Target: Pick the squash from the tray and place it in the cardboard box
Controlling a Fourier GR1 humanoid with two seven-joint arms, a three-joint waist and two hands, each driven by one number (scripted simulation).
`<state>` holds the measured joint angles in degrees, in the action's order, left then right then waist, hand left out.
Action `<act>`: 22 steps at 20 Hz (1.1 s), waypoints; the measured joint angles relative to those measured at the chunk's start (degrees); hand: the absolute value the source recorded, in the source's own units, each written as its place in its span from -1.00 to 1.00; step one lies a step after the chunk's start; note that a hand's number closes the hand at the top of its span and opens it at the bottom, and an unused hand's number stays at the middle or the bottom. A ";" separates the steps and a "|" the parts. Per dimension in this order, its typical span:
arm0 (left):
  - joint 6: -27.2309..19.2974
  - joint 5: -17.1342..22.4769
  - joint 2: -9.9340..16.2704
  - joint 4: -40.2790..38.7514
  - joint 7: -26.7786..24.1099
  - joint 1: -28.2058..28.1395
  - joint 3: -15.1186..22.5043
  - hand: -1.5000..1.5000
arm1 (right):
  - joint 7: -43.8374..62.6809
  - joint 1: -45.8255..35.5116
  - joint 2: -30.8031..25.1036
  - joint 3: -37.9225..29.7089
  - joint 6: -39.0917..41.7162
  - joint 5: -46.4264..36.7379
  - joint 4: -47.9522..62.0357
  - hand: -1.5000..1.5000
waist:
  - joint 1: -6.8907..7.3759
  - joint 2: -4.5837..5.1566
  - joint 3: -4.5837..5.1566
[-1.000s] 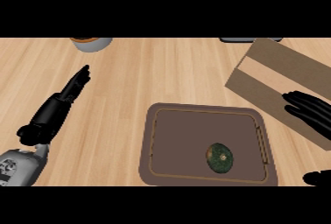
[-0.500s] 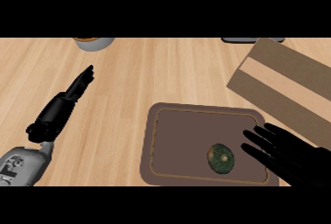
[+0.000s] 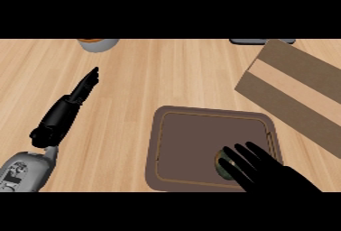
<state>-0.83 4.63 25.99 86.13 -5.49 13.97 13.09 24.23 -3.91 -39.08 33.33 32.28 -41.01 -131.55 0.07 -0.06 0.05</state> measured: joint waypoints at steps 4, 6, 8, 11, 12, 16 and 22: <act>1.01 -1.32 -1.35 0.15 0.56 0.04 -0.94 0.00 | 3.22 -0.30 4.77 3.98 1.83 -4.99 1.38 -1.00 | -0.04 0.01 -0.03; 1.97 -1.36 -1.39 0.08 -0.30 -0.68 -1.92 0.00 | 3.21 0.11 5.67 5.83 0.67 -8.77 2.89 -1.00 | -0.06 -0.01 -0.04; 2.84 -1.50 -1.51 0.40 -0.42 -1.11 -2.81 0.00 | 3.64 -0.29 7.51 7.19 0.04 -11.85 4.52 -1.00 | -0.03 0.00 -0.05; 3.76 -2.39 -1.98 1.22 -0.53 -2.15 -4.01 0.00 | 3.65 -0.43 9.84 7.64 0.07 -14.63 5.94 -1.00 | -0.02 0.00 -0.05; 4.39 -2.16 -1.74 2.50 0.35 -2.70 -4.66 0.00 | 3.06 0.26 9.66 7.35 -0.18 -15.21 5.82 -1.00 | -0.03 0.00 -0.05; 5.19 -3.81 -3.47 0.64 0.18 -1.57 -5.46 0.00 | 0.56 -0.05 11.11 7.17 -1.48 -18.25 10.05 -1.00 | -0.10 0.03 -0.05; 6.80 -5.13 -5.17 0.68 1.07 -0.98 -7.11 0.00 | -1.79 0.05 12.81 6.13 -2.99 -22.76 15.48 -1.00 | -0.12 0.03 -0.06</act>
<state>5.97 -0.50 20.81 86.81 -4.42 12.99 5.98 22.44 -3.86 -26.28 39.46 29.29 -63.78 -116.07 -0.05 -0.02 -0.01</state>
